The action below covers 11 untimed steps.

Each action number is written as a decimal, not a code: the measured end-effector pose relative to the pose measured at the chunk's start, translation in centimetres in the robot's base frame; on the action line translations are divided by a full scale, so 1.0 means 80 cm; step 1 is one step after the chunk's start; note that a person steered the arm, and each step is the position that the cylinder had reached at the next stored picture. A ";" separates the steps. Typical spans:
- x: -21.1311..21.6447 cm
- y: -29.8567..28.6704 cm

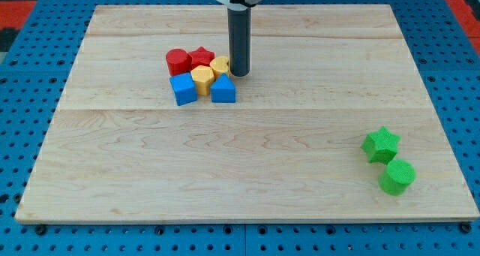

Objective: Push the green star to the bottom center

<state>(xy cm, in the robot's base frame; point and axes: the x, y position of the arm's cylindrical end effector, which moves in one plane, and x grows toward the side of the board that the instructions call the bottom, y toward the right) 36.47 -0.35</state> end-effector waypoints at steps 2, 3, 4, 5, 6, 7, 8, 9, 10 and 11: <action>0.000 0.000; 0.001 0.001; 0.002 0.005; 0.006 0.065; 0.007 0.179; 0.077 0.280; 0.159 0.282; 0.194 0.257; 0.190 0.255; 0.196 0.264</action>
